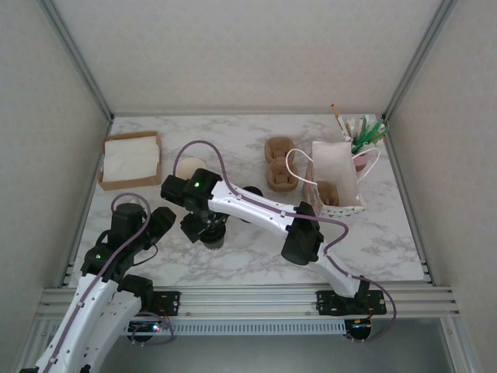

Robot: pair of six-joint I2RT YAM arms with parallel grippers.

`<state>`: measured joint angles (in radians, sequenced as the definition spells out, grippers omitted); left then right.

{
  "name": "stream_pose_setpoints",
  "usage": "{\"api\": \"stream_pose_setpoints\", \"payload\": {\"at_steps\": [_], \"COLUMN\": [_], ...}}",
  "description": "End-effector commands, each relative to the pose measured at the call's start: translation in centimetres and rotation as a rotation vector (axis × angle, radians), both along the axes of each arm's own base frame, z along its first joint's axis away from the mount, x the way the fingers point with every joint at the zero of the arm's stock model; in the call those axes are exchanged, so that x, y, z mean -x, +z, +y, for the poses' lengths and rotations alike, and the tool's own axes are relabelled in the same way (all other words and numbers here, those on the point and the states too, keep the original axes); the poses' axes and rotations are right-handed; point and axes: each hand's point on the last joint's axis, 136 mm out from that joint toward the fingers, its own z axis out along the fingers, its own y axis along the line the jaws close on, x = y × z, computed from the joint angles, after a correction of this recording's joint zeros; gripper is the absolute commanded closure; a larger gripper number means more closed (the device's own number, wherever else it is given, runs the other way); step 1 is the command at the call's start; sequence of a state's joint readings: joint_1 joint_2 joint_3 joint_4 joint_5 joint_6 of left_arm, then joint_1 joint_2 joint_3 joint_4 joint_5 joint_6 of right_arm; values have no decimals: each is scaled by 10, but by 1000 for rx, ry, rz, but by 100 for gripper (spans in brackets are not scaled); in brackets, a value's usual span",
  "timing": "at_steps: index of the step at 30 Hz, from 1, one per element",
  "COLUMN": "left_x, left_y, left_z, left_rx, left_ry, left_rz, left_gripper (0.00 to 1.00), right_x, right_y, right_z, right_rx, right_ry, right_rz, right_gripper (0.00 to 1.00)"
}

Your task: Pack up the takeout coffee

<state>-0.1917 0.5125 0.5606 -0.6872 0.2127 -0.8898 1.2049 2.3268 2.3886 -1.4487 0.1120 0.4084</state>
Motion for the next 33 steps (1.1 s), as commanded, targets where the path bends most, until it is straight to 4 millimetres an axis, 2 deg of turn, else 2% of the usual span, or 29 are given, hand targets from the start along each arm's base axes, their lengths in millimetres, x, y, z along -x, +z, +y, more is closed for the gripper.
{"api": "stream_pose_setpoints", "payload": {"at_steps": [1, 33], "left_x": [-1, -4], "left_y": [-3, -3], "left_z": [0, -1], "left_rx": [-4, 3], "left_ry": [-10, -24], "left_rz": [0, -4], "left_gripper": [41, 41], "right_x": [0, -5], "right_y": [1, -11], "right_z": [-5, -4], "right_rx": [29, 30], "right_ry": [-9, -25], "right_rz": [-9, 13], "right_gripper": [12, 26]}}
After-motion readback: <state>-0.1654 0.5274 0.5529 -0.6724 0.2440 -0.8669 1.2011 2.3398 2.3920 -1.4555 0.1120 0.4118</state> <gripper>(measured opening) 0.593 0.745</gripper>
